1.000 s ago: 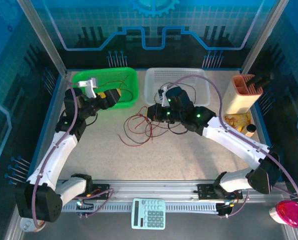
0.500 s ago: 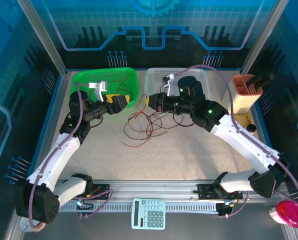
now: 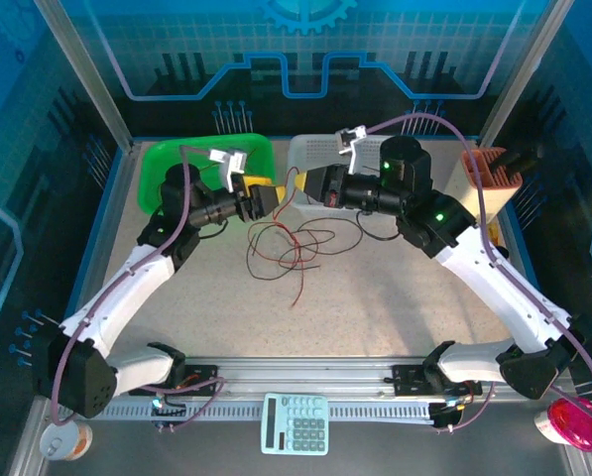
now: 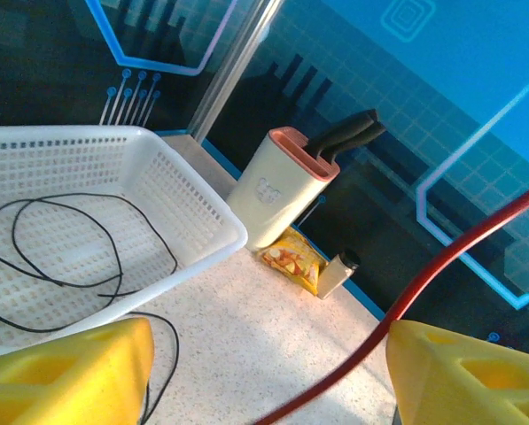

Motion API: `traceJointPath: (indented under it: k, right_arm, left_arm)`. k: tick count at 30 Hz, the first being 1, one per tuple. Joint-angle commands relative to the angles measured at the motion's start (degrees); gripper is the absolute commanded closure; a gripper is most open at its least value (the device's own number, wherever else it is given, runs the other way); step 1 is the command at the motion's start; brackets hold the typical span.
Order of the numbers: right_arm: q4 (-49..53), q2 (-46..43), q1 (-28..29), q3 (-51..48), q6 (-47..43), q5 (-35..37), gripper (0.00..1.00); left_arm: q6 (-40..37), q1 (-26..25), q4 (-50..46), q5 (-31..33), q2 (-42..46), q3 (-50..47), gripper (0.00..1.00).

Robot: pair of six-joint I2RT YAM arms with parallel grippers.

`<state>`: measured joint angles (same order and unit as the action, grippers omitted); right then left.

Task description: Untangle the cables

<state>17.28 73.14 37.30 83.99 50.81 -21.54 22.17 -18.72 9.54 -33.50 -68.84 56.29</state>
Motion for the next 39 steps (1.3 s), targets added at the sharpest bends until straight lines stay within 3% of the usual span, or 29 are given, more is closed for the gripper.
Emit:
traceJointPath:
  k: [1, 27, 36, 39]
  right_arm:
    - [-3.44, -1.18, -1.33, 3.33, 0.68, -2.57, 1.00]
    - [-11.94, 0.45, -7.89, 14.83, 6.19, -6.84, 1.00]
    - [-13.62, 2.08, -8.24, 17.21, 8.34, -8.77, 1.00]
    - [-13.50, 2.66, -8.19, 18.91, 8.33, -9.13, 1.00]
  left_arm:
    - [-1.69, -1.34, 2.01, -0.57, -1.25, 1.93, 0.33]
    - [1.30, -4.04, 10.41, 3.79, -6.86, -8.11, 0.71]
    - [2.82, -4.38, 13.01, 4.25, -8.22, -9.46, 0.73]
    - [2.97, -4.48, 13.14, 4.35, -7.91, -9.11, 0.67]
